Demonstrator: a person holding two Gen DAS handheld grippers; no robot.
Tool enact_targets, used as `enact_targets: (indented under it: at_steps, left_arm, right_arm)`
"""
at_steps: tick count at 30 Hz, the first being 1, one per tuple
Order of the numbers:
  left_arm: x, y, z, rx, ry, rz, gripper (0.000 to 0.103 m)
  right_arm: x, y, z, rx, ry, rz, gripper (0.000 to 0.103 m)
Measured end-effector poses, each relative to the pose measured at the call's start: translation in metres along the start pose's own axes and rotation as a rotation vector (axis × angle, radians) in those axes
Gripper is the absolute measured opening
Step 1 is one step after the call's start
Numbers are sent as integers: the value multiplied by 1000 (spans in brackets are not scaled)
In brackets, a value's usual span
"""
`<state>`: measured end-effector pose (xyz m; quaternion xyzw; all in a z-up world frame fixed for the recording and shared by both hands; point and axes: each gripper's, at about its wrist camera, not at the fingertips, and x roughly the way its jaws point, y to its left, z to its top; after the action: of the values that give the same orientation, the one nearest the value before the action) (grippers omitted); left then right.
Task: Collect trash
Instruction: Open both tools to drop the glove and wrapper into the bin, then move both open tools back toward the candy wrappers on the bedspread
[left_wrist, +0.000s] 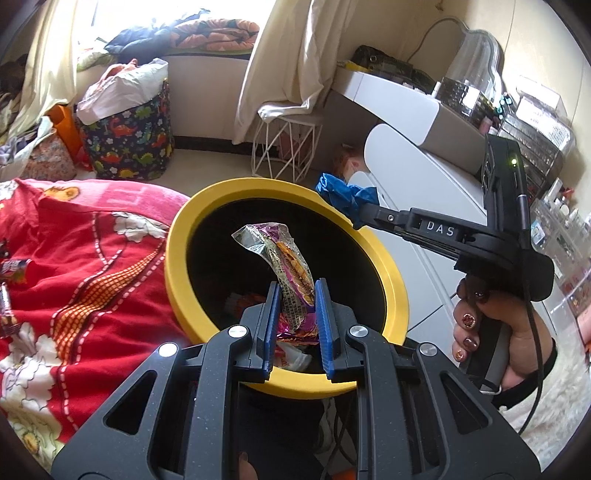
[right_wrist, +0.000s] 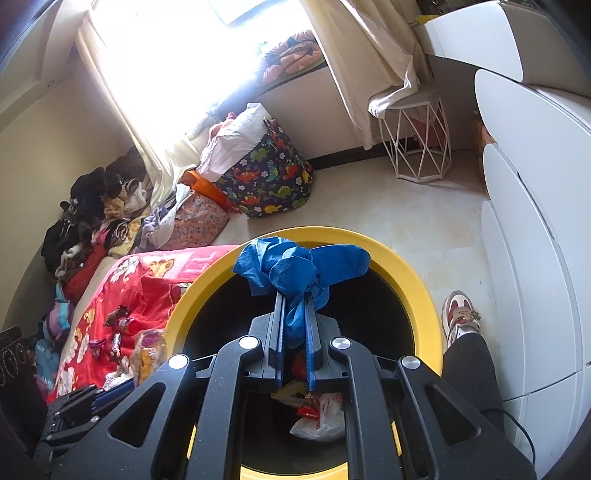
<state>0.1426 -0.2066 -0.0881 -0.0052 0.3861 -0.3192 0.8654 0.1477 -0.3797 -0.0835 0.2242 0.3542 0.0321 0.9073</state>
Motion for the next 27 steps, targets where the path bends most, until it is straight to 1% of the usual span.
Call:
enact_targets:
  at_steps: [2,4,5,6,7,8,9,10,11,12,15,21,27]
  left_arm:
    - [3,0,1,2,5,2,14]
    - [6,2,1,-12,5,16,23]
    - [6,3,1,-22,3,18,40]
    - [5,4,0,-33,-1,19,55]
    - [3,7,0,-50,-9,24,61]
    - [1,9,0,-57,-15,27,71]
    - [-1,10,0,-65,-23,31,83]
    - [-4,11,0,-75,-33,41,89]
    - [-6,13,1,-83,-46,52,92]
    - [-8,15,1,-89,-52,59,92]
    - [-14,20,1,-110,-62,85,92]
    - [-27,26,1,-113,-91,111,92]
    - [-40,32,5,-120,-119,131,92]
  right_arm:
    - [1,-2,0,4,8,9,11]
    - [-1,-5,1,20,5,22,11]
    - [-1,-6,2,27,0,26,21]
    - [-2,-7,3,30,-5,24,42]
    - [-4,-8,3,34,-13,19,54]
    - [-4,-8,3,38,-21,16,61]
    - [-5,-8,4,40,-31,18,61]
    - [-5,-7,4,37,-30,18,61]
    - [-4,-5,4,29,-28,15,64]
    - [-4,-4,4,22,-29,11,67]
    - [-7,3,3,-3,-47,7,72]
    - [-16,16,5,-38,-98,-2,79]
    - [-24,25,7,-51,-138,10,83]
